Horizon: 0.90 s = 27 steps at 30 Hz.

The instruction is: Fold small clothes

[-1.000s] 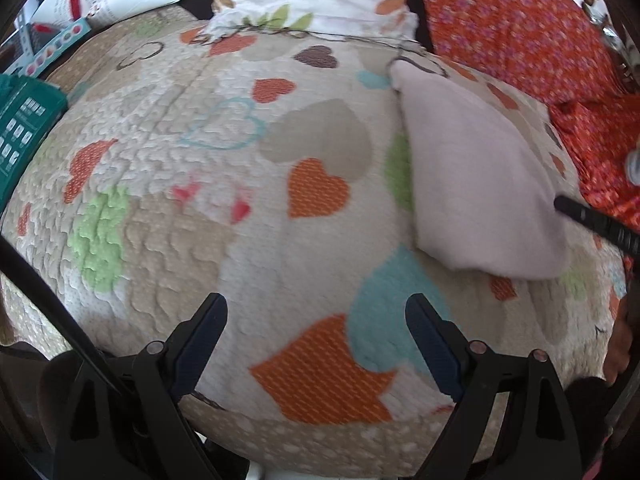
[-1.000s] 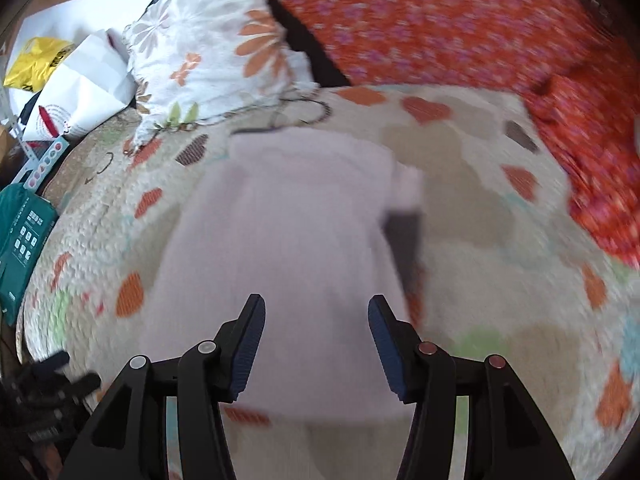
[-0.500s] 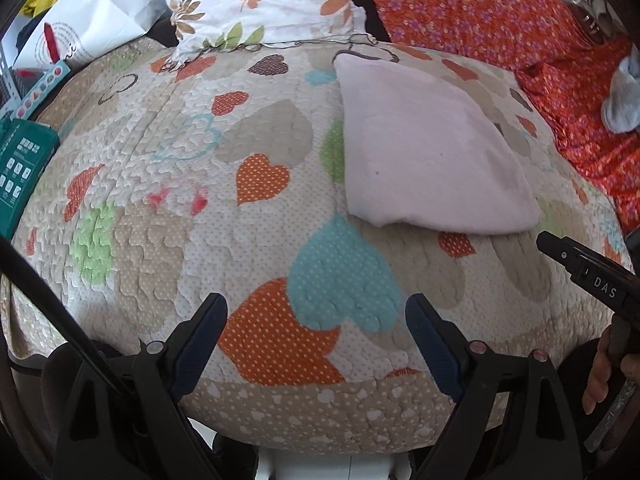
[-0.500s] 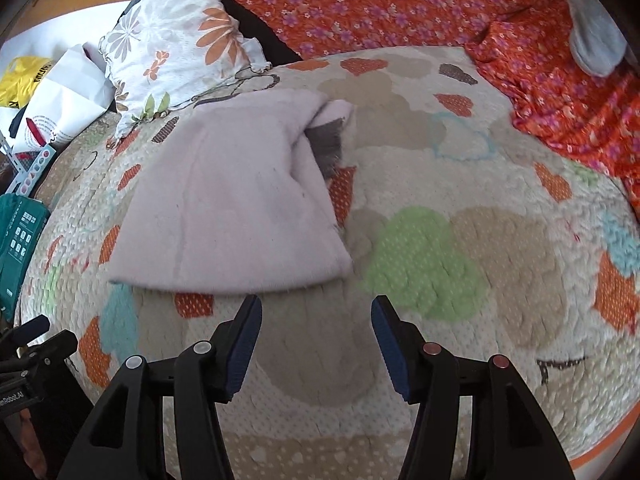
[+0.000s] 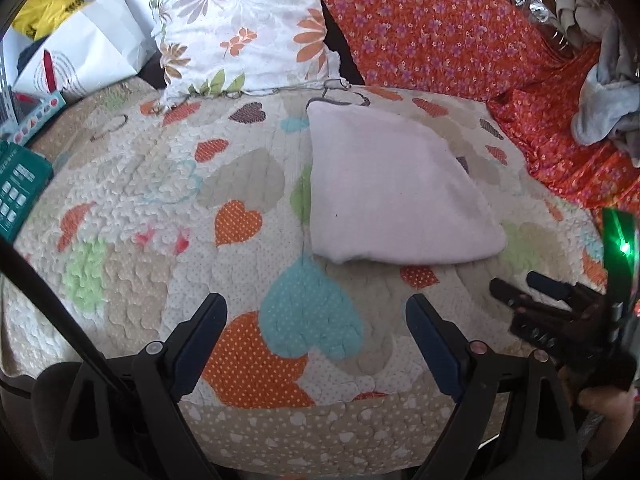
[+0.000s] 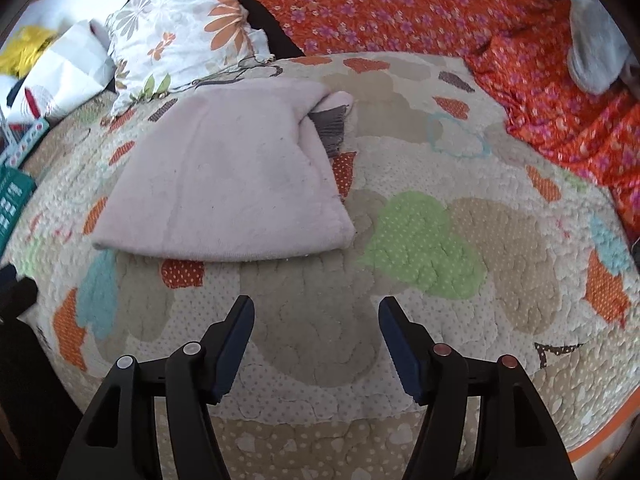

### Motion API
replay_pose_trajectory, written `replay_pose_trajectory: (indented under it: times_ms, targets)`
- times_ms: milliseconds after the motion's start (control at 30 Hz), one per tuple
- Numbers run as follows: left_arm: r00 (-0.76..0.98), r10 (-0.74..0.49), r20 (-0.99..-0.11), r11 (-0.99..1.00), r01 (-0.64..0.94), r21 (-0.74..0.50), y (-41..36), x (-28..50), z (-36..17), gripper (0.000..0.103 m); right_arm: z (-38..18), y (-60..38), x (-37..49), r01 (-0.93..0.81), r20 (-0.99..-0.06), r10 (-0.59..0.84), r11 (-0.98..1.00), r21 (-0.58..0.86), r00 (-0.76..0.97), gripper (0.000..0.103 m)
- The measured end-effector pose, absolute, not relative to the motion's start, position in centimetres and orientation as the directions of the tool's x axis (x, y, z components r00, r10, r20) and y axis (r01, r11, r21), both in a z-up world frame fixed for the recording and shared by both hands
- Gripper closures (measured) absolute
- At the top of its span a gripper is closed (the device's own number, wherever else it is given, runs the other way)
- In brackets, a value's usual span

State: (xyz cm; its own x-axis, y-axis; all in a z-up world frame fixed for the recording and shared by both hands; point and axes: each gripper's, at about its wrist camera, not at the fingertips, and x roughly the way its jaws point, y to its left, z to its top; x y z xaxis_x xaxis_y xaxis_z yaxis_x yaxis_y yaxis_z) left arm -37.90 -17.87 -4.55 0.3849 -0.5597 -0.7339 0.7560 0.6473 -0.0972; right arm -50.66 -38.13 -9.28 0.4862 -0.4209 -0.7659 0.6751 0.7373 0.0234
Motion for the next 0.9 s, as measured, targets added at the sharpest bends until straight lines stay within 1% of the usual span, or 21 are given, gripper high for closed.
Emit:
replay_pose_trajectory:
  times_ms: [133, 267, 533, 633, 733, 767, 800, 900]
  targets:
    - [0.338, -0.514, -0.788, 0.662, 0.741, -0.113, -18.3, -37.0, -6.3, 0.013, -9.9, -37.7, -50.3, 0.667, -0.773, -0.413, 0.745, 0.018, 0.482, 0.033]
    - [0.331, -0.470, -0.818, 0.678, 0.729, -0.094, -18.5, -36.4, -7.8, 0.013, -10.5, -37.6, -49.9, 0.666, -0.782, -0.415, 0.746, 0.000, 0.465, 0.032]
    - [0.245, -0.391, -0.887, 0.710, 0.693, -0.122, -19.1, -34.7, -11.9, 0.013, -11.2, -37.6, -49.6, 0.669, -0.787, -0.413, 0.744, 0.000, 0.459, 0.028]
    - [0.246, -0.388, -0.888, 0.713, 0.691, -0.120, -19.1, -34.6, -12.3, 0.012, -11.4, -37.5, -49.5, 0.668, -0.784, -0.416, 0.744, -0.002, 0.461, 0.025]
    - [0.243, -0.391, -0.888, 0.710, 0.693, -0.123, -19.3, -34.7, -12.6, 0.006, -11.6, -37.5, -49.3, 0.668, -0.781, -0.420, 0.744, -0.004, 0.462, 0.022]
    - [0.239, -0.392, -0.888, 0.708, 0.695, -0.125, -19.4, -34.7, -12.7, 0.002, -11.6, -37.5, -49.3, 0.667, -0.780, -0.420, 0.745, -0.005, 0.463, 0.020]
    - [0.237, -0.389, -0.890, 0.705, 0.698, -0.123, -19.6, -34.8, -12.9, 0.000, -11.6, -37.5, -49.2, 0.666, -0.780, -0.419, 0.746, -0.004, 0.465, 0.019]
    - [0.265, -0.377, -0.888, 0.712, 0.696, -0.094, -19.9, -35.2, -13.1, 0.000, -11.8, -37.5, -49.1, 0.664, -0.777, -0.422, 0.748, -0.007, 0.467, 0.018]
